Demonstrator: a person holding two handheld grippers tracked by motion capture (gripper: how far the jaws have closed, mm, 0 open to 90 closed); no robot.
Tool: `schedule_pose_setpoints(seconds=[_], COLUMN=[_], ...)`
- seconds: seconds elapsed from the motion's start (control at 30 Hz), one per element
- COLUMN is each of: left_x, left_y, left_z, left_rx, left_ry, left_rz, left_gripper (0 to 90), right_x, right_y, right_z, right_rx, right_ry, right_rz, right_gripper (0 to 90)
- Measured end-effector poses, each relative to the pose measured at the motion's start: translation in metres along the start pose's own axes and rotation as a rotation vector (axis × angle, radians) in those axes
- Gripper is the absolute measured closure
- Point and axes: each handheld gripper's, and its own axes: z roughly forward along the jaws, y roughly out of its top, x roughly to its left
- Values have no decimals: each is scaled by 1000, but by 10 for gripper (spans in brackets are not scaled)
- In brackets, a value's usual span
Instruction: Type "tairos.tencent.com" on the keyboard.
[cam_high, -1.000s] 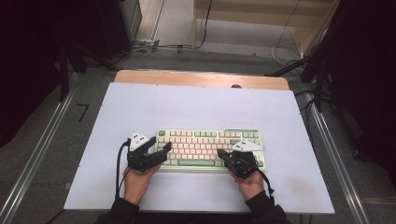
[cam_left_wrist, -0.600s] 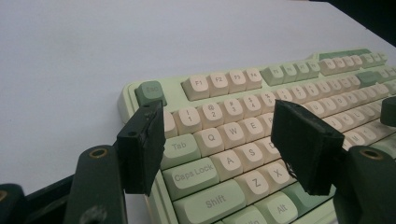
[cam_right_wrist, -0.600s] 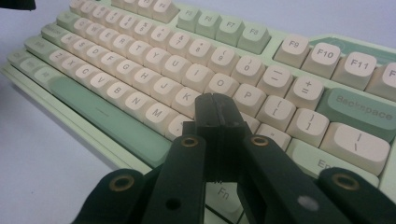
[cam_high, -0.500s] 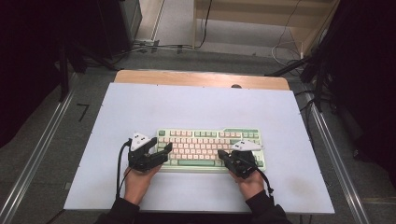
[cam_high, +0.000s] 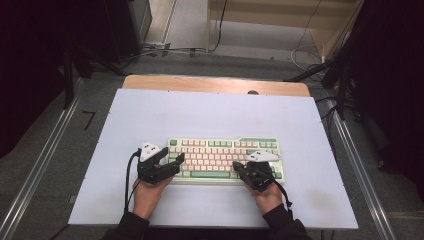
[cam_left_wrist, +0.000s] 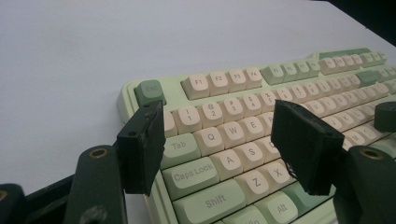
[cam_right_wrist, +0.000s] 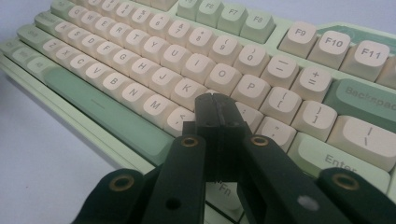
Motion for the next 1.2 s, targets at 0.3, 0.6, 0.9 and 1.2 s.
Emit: schedule_pose_setpoints(seconds=[0.3,0.6,0.9,1.2], left_x=[-1,-5,-19,-33], left_y=[0,-1,0,-3], left_z=[1,2,11,22], left_rx=[4,22,65,122], left_ry=[-5,-39,-158,-184], left_rz=[2,20,50,96], left_gripper=[353,500,900,900], right_x=[-4,-17,-16,-15], right_y=[4,7,7,7], right_z=[-8,-14,-12,-11], right_rx=[-67,-110,-99,-92], right_ry=[29,-13,-26,-25], right_rz=[39,99,97,87], right_gripper=[657,311,304,312])
